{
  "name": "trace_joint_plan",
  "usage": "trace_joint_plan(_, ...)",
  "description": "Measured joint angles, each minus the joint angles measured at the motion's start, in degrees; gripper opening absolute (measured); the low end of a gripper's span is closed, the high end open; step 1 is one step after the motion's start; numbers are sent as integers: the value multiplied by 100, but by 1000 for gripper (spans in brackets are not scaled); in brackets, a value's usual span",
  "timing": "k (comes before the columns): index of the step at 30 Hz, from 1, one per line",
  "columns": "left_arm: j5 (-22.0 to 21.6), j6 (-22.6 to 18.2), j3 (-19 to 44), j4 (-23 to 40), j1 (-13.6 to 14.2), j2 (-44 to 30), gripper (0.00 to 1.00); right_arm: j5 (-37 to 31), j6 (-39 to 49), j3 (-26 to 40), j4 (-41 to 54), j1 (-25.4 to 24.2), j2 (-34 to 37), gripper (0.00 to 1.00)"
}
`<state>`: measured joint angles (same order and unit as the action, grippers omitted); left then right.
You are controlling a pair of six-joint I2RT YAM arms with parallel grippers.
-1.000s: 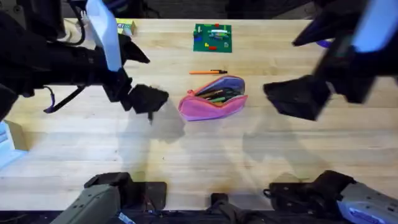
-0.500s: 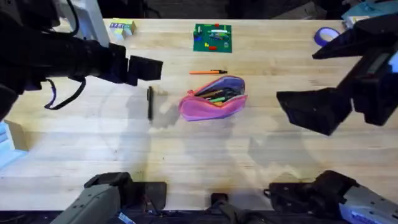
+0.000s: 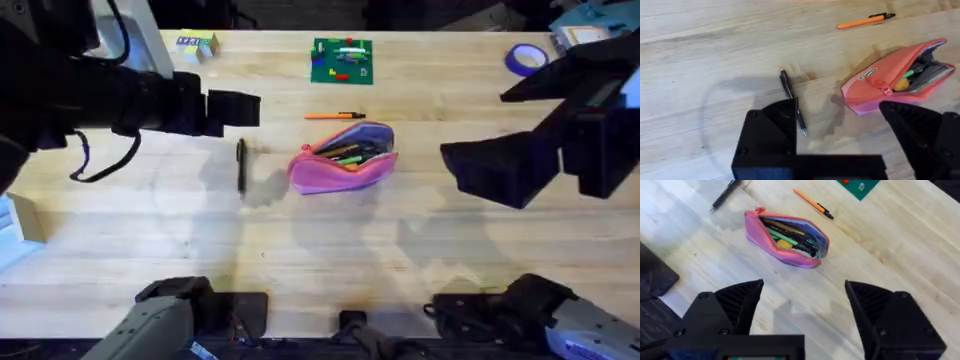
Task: Unzip the bag, pick up the pens from the table one at a time and place them inside, then zip the bag closed.
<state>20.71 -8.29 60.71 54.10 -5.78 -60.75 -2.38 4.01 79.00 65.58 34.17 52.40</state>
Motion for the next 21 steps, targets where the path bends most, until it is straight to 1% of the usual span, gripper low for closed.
trace_joint_plan(7,-6,22,0,99,0,0,994,0,-30,0,0,0,-2,998)
trace_joint_plan(9,-105,38,0,102,0,0,994,-1,-44,0,0,0,0,998)
trace_joint_plan(11,-314,138,0,114,6,0,994,0,-50,0,0,0,-2,998)
trace_joint_plan(14,-754,340,0,207,88,0,994,0,-63,0,0,0,-2,998)
trace_joint_plan(17,-1152,596,0,298,315,0,994,-1,-64,0,0,0,-2,997)
trace_joint_plan(21,-1727,1030,0,342,718,-4,996,0,-64,0,0,0,-2,997)
